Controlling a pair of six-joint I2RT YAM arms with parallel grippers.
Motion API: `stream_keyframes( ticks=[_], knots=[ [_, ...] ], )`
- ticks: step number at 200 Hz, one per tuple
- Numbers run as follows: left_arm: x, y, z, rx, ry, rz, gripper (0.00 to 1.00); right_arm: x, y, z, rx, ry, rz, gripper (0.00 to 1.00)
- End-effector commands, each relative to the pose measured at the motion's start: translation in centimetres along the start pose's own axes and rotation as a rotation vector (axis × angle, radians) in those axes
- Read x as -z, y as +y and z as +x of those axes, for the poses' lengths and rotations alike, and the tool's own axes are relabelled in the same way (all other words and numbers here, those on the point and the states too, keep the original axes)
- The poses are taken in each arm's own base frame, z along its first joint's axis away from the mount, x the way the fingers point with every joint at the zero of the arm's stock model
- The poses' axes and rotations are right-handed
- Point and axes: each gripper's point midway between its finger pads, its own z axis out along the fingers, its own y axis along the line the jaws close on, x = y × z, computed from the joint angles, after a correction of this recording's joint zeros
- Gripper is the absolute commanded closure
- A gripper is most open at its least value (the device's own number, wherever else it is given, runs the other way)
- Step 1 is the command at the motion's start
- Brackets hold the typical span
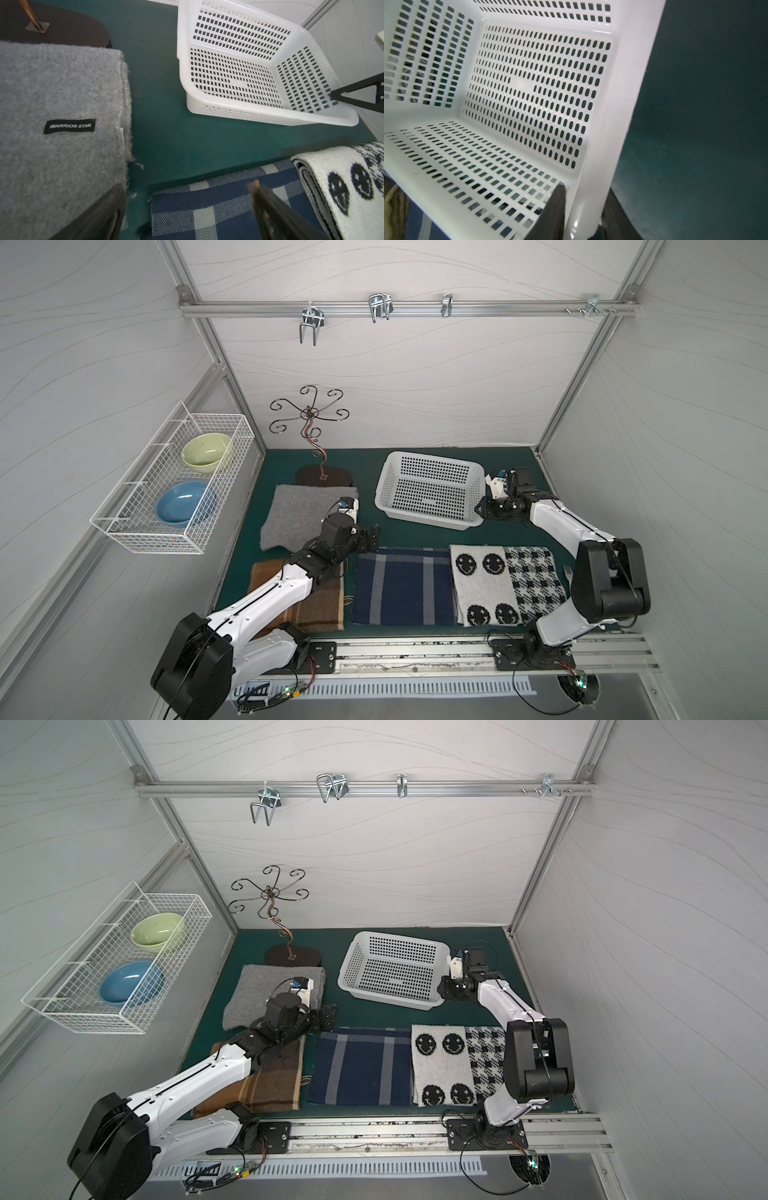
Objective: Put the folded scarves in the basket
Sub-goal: Move the basket to the center of the board.
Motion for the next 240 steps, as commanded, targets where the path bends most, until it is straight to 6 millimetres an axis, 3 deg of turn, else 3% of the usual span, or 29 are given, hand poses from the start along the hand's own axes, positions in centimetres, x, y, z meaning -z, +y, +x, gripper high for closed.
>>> stream_keyframes(
  ticks=[1,43,82,215,240],
  knots=[
    [1.1,0.3,-1.0,0.027,-0.051,-0.02,0.03,0.1,2.0,0.8,0.022,0.017,-0.055,0.7],
    [2.6,1.0,-1.0,0.05,-0.075,-0.039,0.03,-0.2,3.4,2.5,0.058,0.051,-0.067,0.68],
    [2.3,1.4,0.1,0.049,-0.032,-0.06,0.04,-0.4,4.8,3.2,0.067,0.073,-0.093,0.62],
    [3.0,1.5,1.2,0.081,-0.021,-0.035,0.05,-2.4,5.4,-0.3,0.077,0.063,-0.11,0.64],
    [2.9,1.6,2.2,0.094,0.017,-0.034,0.05,-2.3,5.5,-0.2,0.09,0.074,-0.103,0.54]
  ],
)
